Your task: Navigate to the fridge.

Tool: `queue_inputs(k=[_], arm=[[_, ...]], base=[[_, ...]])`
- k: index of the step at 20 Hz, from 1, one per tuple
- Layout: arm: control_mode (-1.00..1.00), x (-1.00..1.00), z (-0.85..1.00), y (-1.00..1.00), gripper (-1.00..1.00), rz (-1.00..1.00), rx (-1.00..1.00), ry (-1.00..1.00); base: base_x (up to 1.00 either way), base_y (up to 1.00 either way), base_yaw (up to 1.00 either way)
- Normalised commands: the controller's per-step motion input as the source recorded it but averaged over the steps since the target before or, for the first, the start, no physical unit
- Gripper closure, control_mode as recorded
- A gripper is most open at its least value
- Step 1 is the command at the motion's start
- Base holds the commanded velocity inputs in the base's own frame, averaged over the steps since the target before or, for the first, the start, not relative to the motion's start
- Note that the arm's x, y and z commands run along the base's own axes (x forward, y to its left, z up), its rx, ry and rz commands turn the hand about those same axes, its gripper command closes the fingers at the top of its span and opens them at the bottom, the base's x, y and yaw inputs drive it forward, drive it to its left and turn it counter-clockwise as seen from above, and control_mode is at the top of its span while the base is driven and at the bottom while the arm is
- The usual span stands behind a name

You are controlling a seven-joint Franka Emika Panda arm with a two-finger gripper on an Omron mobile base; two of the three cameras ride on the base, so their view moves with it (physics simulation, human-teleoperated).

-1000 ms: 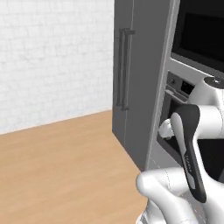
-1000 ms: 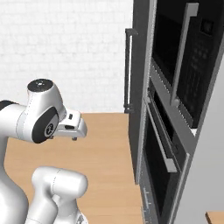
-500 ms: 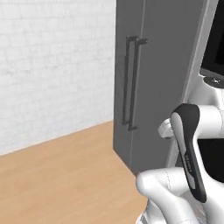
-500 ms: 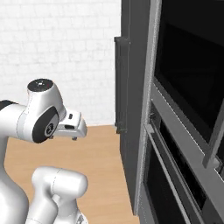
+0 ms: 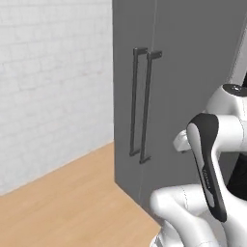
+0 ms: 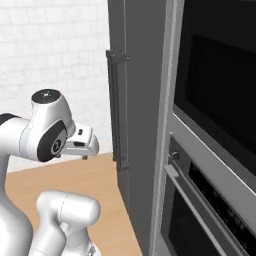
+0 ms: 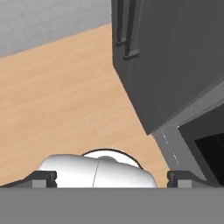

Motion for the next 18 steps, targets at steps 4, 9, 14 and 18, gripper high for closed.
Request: queue_inputs(k=[4,9,14,18], arm=[[1.00,0.00,0.00,0.00,-1.00,0.00,0.00,0.00],[1.00,0.00,0.00,0.00,-1.00,0.00,0.00,0.00],[1.00,0.00,0.00,0.00,-1.00,0.00,0.00,0.00],[1.00,0.00,0.00,0.00,-1.00,0.00,0.00,0.00]], base=[[0.35,0.24,-0.46],[0.37,0.38,-0.50],[0.51,0.62,-0.49],[0.40,0.74,-0.44]])
